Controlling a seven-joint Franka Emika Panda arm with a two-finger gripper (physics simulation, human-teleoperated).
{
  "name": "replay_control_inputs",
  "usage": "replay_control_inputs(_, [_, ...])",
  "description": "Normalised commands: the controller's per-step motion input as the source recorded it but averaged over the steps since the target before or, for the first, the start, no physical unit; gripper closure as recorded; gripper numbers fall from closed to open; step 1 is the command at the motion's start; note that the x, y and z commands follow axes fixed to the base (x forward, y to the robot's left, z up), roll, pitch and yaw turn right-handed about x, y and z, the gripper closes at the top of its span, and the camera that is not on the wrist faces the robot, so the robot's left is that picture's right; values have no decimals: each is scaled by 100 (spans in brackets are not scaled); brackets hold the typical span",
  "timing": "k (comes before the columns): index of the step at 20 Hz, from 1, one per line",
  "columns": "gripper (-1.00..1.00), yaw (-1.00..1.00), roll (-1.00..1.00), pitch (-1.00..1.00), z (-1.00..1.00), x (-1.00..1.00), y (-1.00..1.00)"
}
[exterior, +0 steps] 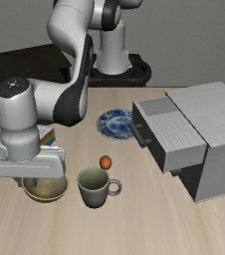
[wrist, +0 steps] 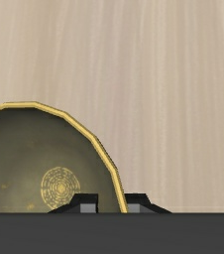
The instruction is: Pick up the bowl and place it on the top of the wooden shelf
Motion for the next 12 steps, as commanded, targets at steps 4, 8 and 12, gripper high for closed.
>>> replay_control_inputs(4, [100, 0, 0, 0, 100, 0, 0])
replay_control_inputs(8, [100, 0, 0, 0, 100, 0, 0])
replay_control_inputs(12, [100, 0, 0, 0, 100, 0, 0])
